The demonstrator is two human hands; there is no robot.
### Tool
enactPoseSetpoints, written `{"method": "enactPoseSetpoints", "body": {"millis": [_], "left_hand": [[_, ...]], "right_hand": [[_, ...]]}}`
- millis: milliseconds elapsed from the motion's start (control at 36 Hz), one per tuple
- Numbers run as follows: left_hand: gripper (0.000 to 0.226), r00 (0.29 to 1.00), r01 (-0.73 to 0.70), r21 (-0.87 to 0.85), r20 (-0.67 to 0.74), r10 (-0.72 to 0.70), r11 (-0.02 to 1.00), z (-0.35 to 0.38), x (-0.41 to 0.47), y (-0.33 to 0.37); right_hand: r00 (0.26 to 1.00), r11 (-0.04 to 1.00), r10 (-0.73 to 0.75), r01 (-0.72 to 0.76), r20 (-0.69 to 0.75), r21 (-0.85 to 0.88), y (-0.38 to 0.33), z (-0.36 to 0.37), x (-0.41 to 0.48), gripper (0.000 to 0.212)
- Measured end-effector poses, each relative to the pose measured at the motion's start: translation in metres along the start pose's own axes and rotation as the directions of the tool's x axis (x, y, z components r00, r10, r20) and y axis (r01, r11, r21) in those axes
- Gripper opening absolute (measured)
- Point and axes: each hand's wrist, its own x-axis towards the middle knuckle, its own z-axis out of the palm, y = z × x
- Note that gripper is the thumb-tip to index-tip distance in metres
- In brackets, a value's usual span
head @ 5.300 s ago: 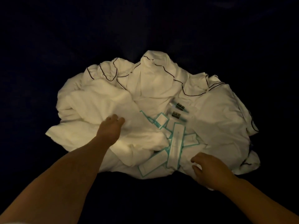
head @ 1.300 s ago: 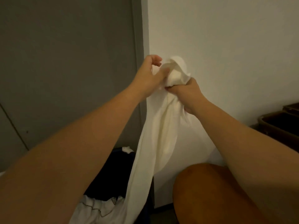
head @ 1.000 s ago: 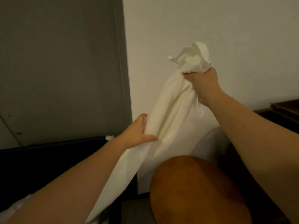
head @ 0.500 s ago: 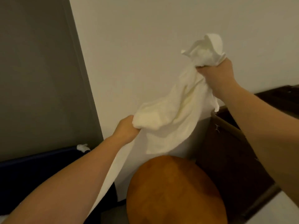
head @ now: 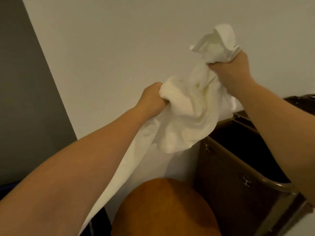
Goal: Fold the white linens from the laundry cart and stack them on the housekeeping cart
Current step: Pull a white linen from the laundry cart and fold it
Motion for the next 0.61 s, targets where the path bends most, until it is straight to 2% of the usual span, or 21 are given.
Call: {"method": "enactPoseSetpoints", "body": {"millis": [83,222,306,389,444,500,611], "left_hand": [[0.005,1.000,-0.009,-0.010,-0.008,0.008,1.000,0.025,0.023,0.039],[0.009,0.999,0.026,-0.021,-0.036,-0.027,0.999,0.069,0.056,0.081],[0.010,0.997,0.077,0.011,-0.022,-0.077,0.997,0.091,0.063,0.085],[0.016,0.992,0.122,0.009,-0.019,-0.122,0.992,0.105,0.065,0.083],[0.022,0.990,0.141,-0.018,-0.023,-0.142,0.990,0.111,0.067,0.084],[0.023,0.987,0.155,-0.049,-0.025,-0.157,0.987,0.116,0.069,0.086],[0.019,0.985,0.171,-0.132,-0.006,-0.174,0.976,0.133,0.074,0.095]], "right_hand": [[0.999,0.999,-0.038,0.038,0.031,-0.023,0.015,-0.030,0.020,0.033],[0.994,0.992,-0.051,0.061,0.093,-0.113,0.049,-0.072,0.046,0.042],[0.981,0.982,-0.013,0.049,0.194,-0.180,0.070,-0.085,0.054,0.047],[0.935,0.966,0.024,0.070,0.355,-0.248,0.089,-0.086,0.053,0.050],[0.905,0.951,0.049,0.087,0.423,-0.296,0.099,-0.083,0.052,0.060],[0.905,0.950,0.040,0.097,0.423,-0.297,0.107,-0.081,0.055,0.066],[0.940,0.948,0.054,0.058,0.337,-0.313,0.121,-0.089,0.063,0.055]]}}
